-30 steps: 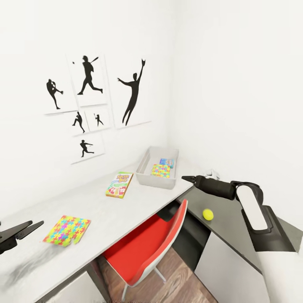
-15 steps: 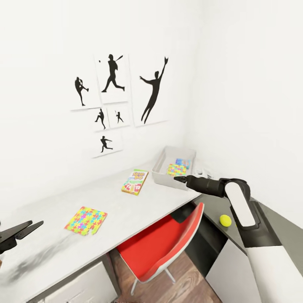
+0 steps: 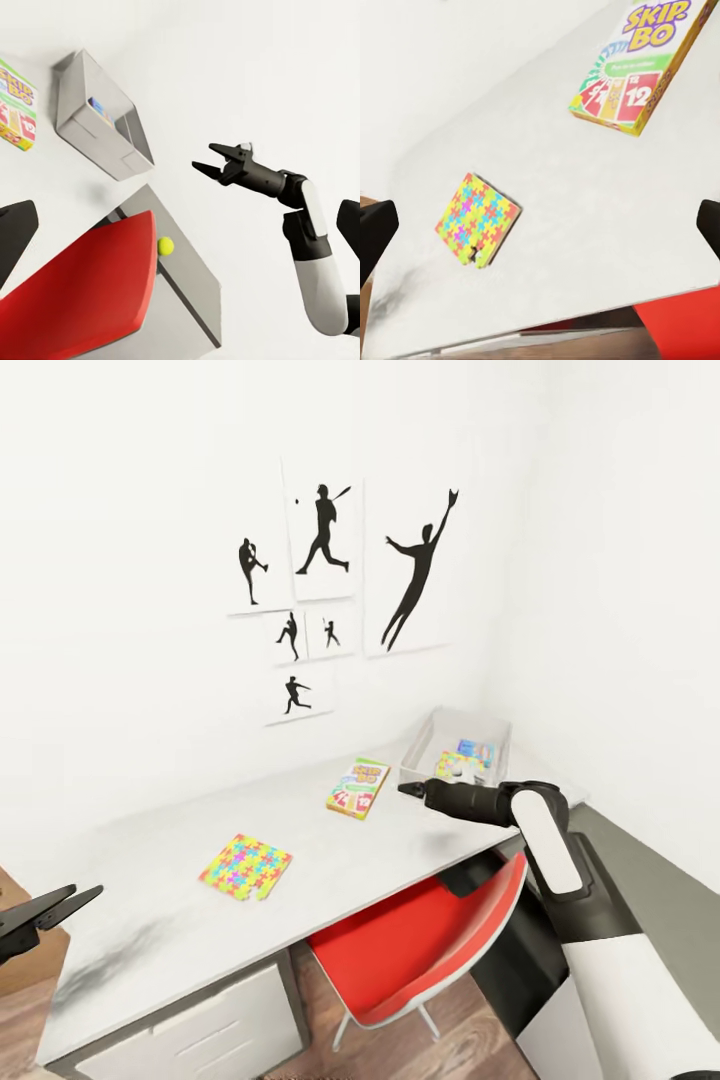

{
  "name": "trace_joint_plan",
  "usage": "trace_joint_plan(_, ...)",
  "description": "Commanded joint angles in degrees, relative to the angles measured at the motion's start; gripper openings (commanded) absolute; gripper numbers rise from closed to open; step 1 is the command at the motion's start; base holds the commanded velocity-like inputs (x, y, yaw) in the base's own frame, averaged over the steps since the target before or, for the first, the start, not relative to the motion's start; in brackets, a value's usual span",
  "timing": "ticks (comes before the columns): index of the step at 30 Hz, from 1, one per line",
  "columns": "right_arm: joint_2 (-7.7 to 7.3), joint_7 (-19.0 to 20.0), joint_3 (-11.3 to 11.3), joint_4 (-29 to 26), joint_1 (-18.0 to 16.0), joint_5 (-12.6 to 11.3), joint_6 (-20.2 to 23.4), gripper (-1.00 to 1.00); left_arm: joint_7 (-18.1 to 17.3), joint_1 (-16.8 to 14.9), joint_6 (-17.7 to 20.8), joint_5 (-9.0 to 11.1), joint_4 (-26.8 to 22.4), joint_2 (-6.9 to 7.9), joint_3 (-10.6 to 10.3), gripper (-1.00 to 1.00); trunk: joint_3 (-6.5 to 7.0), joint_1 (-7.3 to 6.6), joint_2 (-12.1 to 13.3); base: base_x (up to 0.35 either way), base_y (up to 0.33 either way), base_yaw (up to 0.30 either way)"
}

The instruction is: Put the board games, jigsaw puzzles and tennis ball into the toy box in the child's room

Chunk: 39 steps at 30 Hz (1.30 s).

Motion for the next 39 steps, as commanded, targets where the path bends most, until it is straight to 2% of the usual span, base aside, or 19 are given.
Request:
trace_joint_plan(1,-0.03,-0.7,0.1,0.0,-0.1,-0.6,0.1,1.00,-0.3,-0.1,0.6,-0.1,0.0,0.01,0.0,1.00,-0.16,0.03,-0.1,0.000,0.000,0.266)
trace_joint_plan(15,0.03,-1.3,0.4,0.6,-0.1,-0.6,0.1,1.00,-0.3,-0.1,0.6,-0.1,0.1,0.10,0.9,1.00,-0.78,0.03,-0.1,0.000,0.000,0.254)
trace_joint_plan(31,0.37,-1.5,0.4,0.7,-0.1,-0.5,0.1,1.00,-0.3,-0.1,0.6,-0.1,0.3,0.13,1.1,1.00,-0.99,0.03,-0.1,0.000,0.000,0.056)
trace_joint_plan(39,0.41,-2.2,0.4,0.7,-0.1,-0.5,0.1,1.00,-0.3,-0.1,0.6,-0.1,0.4,0.18,1.1,1.00,-1.27,0.03,-0.1,0.046,0.006,0.185)
